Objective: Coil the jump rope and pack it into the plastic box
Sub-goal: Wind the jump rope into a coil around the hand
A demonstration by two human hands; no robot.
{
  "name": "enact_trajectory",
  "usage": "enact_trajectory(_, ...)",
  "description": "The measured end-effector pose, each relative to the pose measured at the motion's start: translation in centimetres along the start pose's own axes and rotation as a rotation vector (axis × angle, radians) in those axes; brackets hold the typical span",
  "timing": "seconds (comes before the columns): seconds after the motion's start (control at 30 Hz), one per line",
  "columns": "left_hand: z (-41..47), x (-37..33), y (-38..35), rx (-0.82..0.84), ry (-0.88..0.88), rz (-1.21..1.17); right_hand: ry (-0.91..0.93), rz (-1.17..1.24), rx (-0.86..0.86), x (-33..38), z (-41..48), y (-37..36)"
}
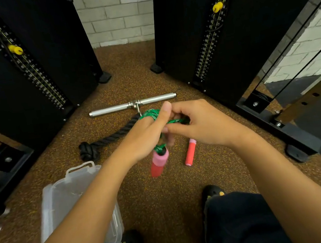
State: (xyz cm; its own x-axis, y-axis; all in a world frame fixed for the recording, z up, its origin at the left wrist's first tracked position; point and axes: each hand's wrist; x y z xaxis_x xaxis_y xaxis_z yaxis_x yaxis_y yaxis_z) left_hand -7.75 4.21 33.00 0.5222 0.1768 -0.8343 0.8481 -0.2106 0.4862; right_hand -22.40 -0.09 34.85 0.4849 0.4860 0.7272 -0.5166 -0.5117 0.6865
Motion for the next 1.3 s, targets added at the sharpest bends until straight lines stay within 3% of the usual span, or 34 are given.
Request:
enact_trajectory(0.17, 0.0, 0.0, 0.3, 0.359, -0.037, -0.203, -0.002, 0.125, -0.052, -0.3, 0.0, 0.6)
enact_trajectory(0.33, -0.2, -0.4, 1.3, 0.298, -0.006, -0.428, -0.059, 0.355, 0.007, -1.2, 0.2, 1.1)
enact_trajectory(0.5, 0.0, 0.2, 1.9, 0.214, -0.027, -0.457, -0.204, 0.122, -0.113, -3.0, 0.3, 1.7)
enact_trajectory(0.67, 0.1, 0.4, 2.4, 0.219, -0.016, -0.522, -0.431, -0.207, 0.045, -5.1, 0.6, -0.3)
enact_trajectory(0.93, 0.0, 0.2, 2.1, 0.290, -0.035, -0.704, -0.060, 0.053, 0.004, -1.9, 1.5, -1.9)
enact_trajectory(1.17, 0.4, 0.2, 2.3, 0.346, -0.060, -1.193, -0.083, 0.004, 0.024, -1.4, 1.4, -2.5)
enact_trajectory(1.3, 0.5, 0.5, 2.7, 0.163, -0.107, -1.356, -0.075, -0.042, 0.078, -1.0, 1.3, -2.8)
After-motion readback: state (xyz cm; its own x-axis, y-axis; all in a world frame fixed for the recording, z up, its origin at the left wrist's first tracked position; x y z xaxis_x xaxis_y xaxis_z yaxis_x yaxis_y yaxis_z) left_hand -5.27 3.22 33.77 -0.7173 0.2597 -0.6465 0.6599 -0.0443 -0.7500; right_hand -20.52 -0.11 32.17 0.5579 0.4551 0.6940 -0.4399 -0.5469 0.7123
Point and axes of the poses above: each hand's wrist, its own z-axis towards the middle knuckle, its own y-axis out of the back of the hand, x = y × z, and after that the axes turned 1 degree about x, right-handed
